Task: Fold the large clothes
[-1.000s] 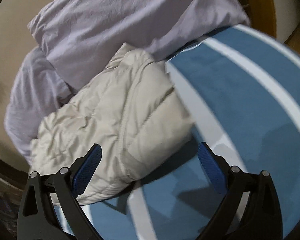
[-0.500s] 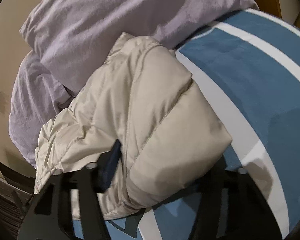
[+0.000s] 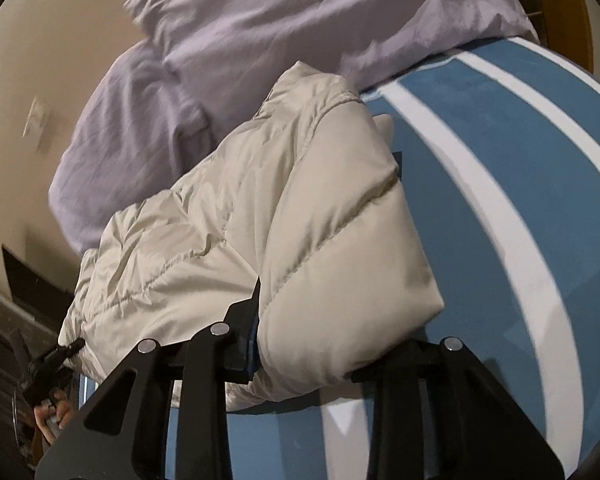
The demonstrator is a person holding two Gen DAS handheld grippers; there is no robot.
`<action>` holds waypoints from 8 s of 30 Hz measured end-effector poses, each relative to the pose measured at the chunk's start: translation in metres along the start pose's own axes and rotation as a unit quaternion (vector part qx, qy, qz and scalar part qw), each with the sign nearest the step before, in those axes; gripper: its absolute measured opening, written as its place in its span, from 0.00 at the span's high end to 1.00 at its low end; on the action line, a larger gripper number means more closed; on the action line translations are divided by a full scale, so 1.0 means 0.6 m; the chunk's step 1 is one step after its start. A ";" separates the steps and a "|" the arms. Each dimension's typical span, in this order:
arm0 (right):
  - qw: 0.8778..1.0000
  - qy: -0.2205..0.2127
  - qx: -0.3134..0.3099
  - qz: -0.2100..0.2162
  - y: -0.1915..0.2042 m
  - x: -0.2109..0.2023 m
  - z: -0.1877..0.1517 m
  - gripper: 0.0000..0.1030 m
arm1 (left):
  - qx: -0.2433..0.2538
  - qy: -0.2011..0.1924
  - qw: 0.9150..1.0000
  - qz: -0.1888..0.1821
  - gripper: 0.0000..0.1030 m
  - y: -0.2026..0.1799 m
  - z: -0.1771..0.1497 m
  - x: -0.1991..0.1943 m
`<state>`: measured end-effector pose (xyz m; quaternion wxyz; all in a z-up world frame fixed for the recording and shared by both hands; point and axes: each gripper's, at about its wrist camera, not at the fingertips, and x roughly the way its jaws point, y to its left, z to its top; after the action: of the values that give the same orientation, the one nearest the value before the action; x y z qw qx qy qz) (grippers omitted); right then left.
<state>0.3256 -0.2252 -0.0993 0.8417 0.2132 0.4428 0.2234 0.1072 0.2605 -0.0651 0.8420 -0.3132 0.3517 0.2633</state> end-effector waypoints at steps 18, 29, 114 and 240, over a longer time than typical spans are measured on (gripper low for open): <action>0.989 -0.077 -0.070 -0.103 0.030 -0.131 -0.022 0.33 | -0.022 0.006 0.999 0.032 0.17 0.056 -0.052 -0.030; 0.977 -0.025 -0.198 -0.081 0.171 -0.017 -0.055 0.32 | -0.051 0.005 0.999 0.016 0.18 0.045 -0.049 -0.005; 0.975 -0.118 -0.146 -0.117 -0.059 -0.169 -0.040 0.20 | 0.312 -0.060 0.938 -0.138 0.34 -0.606 -0.244 -0.166; 0.969 -0.120 -0.184 -0.116 0.136 0.013 0.195 0.31 | 0.304 -0.102 0.945 0.062 0.07 -0.556 -0.162 0.140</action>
<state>0.4128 -0.1734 0.0016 0.9335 0.0268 0.3118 0.1753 0.3386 -0.0117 -0.0689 0.9107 0.0085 0.3456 0.2261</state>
